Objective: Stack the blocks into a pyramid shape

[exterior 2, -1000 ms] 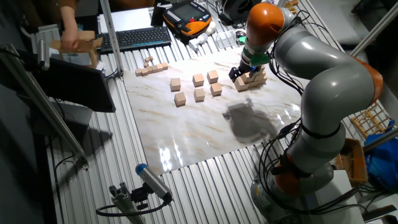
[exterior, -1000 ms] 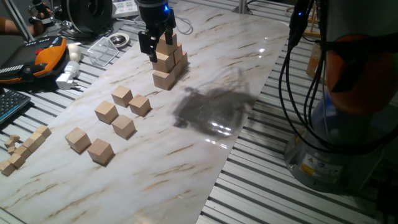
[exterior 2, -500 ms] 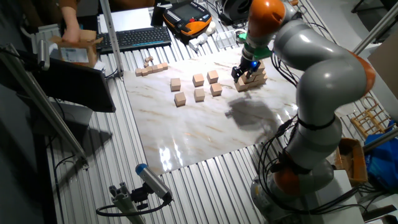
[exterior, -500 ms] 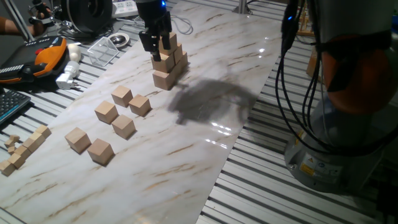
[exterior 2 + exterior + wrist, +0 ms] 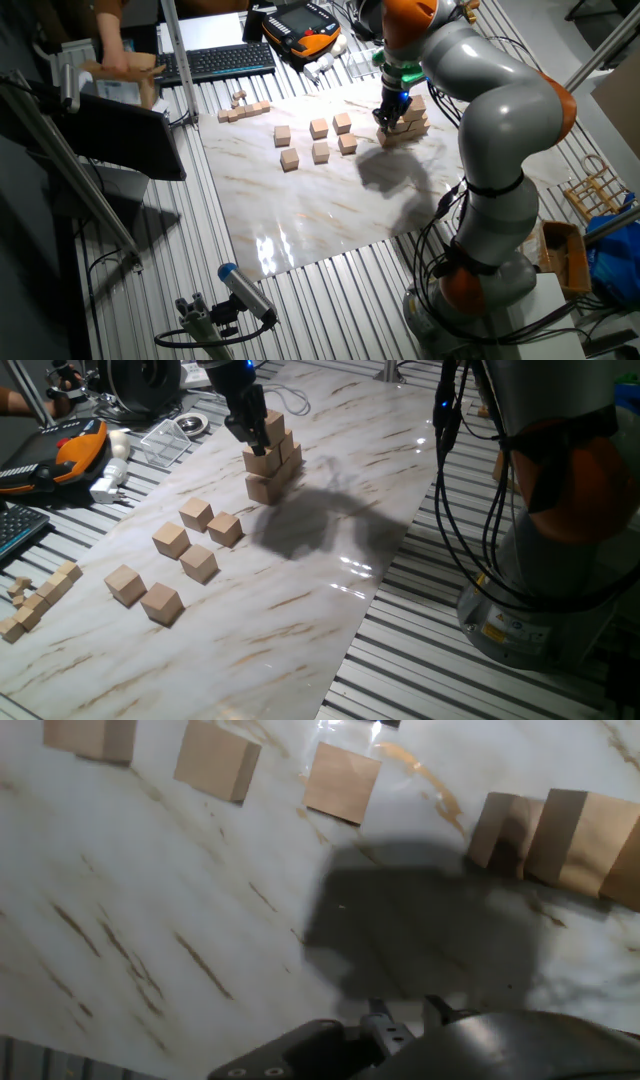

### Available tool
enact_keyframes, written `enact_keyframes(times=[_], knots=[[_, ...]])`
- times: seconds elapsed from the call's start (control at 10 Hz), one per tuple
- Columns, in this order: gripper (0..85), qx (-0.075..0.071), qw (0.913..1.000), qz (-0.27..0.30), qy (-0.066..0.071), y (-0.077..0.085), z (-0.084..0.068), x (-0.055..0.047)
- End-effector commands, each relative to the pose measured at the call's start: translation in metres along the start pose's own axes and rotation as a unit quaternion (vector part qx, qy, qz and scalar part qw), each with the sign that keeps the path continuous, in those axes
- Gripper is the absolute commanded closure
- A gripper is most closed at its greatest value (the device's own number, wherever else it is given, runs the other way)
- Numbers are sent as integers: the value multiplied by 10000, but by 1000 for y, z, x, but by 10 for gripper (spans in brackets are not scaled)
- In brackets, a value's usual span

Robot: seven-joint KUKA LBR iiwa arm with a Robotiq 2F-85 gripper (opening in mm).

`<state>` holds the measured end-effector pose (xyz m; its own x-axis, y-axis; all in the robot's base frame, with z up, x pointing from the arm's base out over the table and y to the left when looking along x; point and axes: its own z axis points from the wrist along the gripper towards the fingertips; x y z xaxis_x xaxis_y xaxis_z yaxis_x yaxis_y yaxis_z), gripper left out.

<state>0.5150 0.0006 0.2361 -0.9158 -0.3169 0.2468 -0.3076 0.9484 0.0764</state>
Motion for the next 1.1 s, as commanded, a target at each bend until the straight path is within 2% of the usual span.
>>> enact_keyframes(times=[0.0,1.0], knots=[[850,97,9993,-366,24,0,0,0],[850,100,9992,-392,58,0,0,0]])
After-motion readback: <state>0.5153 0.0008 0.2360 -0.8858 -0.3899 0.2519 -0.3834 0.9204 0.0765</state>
